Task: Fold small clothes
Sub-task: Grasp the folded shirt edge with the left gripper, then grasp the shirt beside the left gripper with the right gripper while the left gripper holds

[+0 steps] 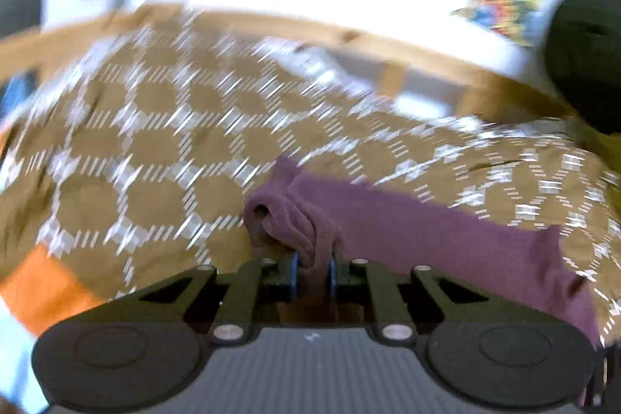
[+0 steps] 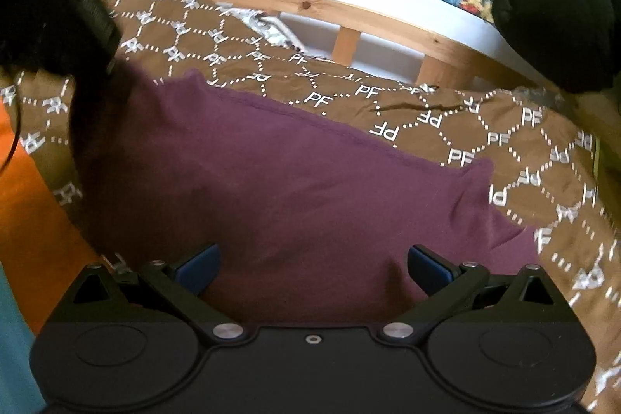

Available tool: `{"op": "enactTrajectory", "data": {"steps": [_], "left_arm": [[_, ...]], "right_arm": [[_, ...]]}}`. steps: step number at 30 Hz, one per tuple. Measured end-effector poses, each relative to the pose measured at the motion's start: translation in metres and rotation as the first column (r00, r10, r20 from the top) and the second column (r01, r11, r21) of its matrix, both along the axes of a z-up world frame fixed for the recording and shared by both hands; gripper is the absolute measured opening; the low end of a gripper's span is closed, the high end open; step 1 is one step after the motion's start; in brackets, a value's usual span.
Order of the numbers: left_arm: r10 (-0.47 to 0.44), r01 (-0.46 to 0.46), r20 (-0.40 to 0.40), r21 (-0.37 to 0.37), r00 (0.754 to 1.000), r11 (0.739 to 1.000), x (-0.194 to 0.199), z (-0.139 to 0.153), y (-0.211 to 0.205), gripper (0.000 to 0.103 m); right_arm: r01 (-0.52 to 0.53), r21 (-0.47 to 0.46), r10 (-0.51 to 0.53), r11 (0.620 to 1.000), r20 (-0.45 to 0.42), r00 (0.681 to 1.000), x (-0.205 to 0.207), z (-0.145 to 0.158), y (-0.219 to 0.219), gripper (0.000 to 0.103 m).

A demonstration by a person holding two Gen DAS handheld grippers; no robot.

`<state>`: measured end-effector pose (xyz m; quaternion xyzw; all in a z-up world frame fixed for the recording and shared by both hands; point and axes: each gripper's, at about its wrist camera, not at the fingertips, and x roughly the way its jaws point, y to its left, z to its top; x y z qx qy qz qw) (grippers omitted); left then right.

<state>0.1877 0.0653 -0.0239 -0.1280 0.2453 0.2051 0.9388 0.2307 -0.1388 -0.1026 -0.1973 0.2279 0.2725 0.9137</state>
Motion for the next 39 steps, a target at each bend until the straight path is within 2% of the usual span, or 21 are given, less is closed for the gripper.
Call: {"op": "enactTrajectory", "data": {"steps": [3,5,7,10,13,15,19,22,24,26,28,31,34,36,39], "left_arm": [[-0.134,0.129,0.055,0.084,0.989,0.988,0.007,0.018,-0.027,0.015],[-0.229,0.221,0.073,0.112,0.971,0.969,0.014,0.03,-0.047,0.015],[-0.326,0.316,0.067,0.121,0.943,0.941,0.023,0.037,-0.067,0.015],[-0.471,0.468,0.008,0.109,0.882,0.877,0.038,0.036,-0.097,0.015],[-0.548,0.55,-0.053,0.12,0.835,0.827,0.043,0.023,-0.117,0.015],[-0.578,0.584,-0.087,0.11,0.812,0.804,0.044,0.012,-0.127,0.015],[-0.608,0.624,-0.163,0.075,0.777,0.777,0.04,-0.008,-0.137,0.017],[-0.605,0.636,-0.222,0.111,0.765,0.763,0.034,-0.019,-0.144,0.018],[-0.607,0.645,-0.236,0.144,0.759,0.75,0.03,-0.021,-0.148,0.024],[-0.624,0.658,-0.224,0.141,0.749,0.739,0.026,-0.019,-0.149,0.04],[-0.646,0.676,-0.215,0.121,0.733,0.727,0.023,-0.017,-0.152,0.049],[-0.65,0.683,-0.221,0.141,0.727,0.717,0.014,-0.015,-0.158,0.064],[-0.646,0.679,-0.212,0.182,0.734,0.712,0.001,-0.012,-0.162,0.076],[-0.644,0.676,-0.204,0.202,0.737,0.709,-0.005,-0.01,-0.164,0.086],[-0.64,0.674,-0.209,0.223,0.739,0.705,-0.008,-0.006,-0.163,0.09]], "right_arm": [[-0.041,-0.068,0.041,0.997,0.0,0.999,0.009,0.012,-0.014,0.102],[-0.009,-0.096,0.011,0.995,0.02,1.0,0.015,0.02,-0.03,0.102],[0.041,-0.101,-0.039,0.994,0.022,0.999,0.021,0.029,-0.049,0.102],[0.101,-0.11,-0.103,0.989,-0.008,0.995,0.033,0.042,-0.082,0.102],[0.163,-0.183,-0.168,0.969,-0.008,0.986,0.045,0.048,-0.108,0.102],[0.201,-0.215,-0.204,0.956,0.008,0.979,0.05,0.049,-0.123,0.102],[0.266,-0.178,-0.274,0.947,-0.02,0.962,0.061,0.048,-0.151,0.102],[0.286,-0.122,-0.293,0.95,-0.042,0.955,0.066,0.051,-0.162,0.102],[0.284,-0.111,-0.29,0.952,-0.047,0.956,0.068,0.053,-0.162,0.102],[0.265,-0.11,-0.272,0.958,-0.047,0.961,0.069,0.053,-0.158,0.102],[0.248,-0.1,-0.254,0.963,-0.048,0.966,0.067,0.054,-0.152,0.102],[0.242,-0.044,-0.244,0.969,-0.05,0.969,0.067,0.058,-0.147,0.102],[0.253,0.074,-0.249,0.965,-0.05,0.967,0.066,0.066,-0.151,0.102],[0.244,0.185,-0.234,0.952,-0.076,0.969,0.067,0.071,-0.157,0.102],[0.21,0.334,-0.151,0.919,-0.195,0.969,0.073,0.071,-0.165,0.102]]}}
